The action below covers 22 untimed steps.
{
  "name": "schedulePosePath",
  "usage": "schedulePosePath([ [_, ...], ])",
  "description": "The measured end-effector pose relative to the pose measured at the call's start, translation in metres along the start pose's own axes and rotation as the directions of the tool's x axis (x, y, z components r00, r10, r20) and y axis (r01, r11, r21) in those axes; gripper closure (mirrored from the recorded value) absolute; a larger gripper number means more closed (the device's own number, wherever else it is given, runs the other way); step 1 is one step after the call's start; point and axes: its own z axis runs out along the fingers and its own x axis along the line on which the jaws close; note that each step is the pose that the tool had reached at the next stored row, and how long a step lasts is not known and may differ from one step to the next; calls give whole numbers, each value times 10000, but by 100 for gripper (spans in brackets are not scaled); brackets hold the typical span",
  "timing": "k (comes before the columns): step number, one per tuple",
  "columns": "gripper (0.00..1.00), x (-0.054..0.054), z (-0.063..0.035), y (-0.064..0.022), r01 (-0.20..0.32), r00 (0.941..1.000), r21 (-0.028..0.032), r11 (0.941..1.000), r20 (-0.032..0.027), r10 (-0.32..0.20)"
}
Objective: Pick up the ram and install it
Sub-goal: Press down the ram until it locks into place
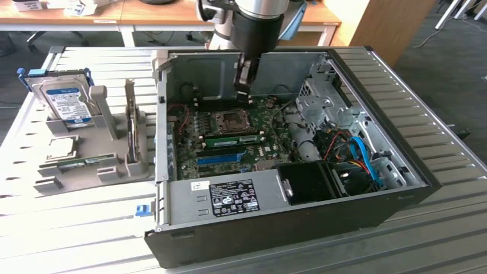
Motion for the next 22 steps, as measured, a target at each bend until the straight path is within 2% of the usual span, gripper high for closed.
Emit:
schedulePosePath([
  [3, 89, 0, 1, 0, -550, 9985, 16, 9985, 25, 550],
  [6, 89, 0, 3, 0, -1087, 9941, 31, 9941, 50, 1086],
  [11, 89, 0, 6, 0, -1985, 9801, 53, 9801, 94, 1984],
  [13, 89, 0, 7, 0, -2335, 9723, 60, 9723, 112, 2334],
  [17, 89, 0, 9, 0, -3043, 9525, 74, 9525, 150, 3042],
  [22, 89, 0, 11, 0, -3895, 9209, 86, 9210, 198, 3893],
])
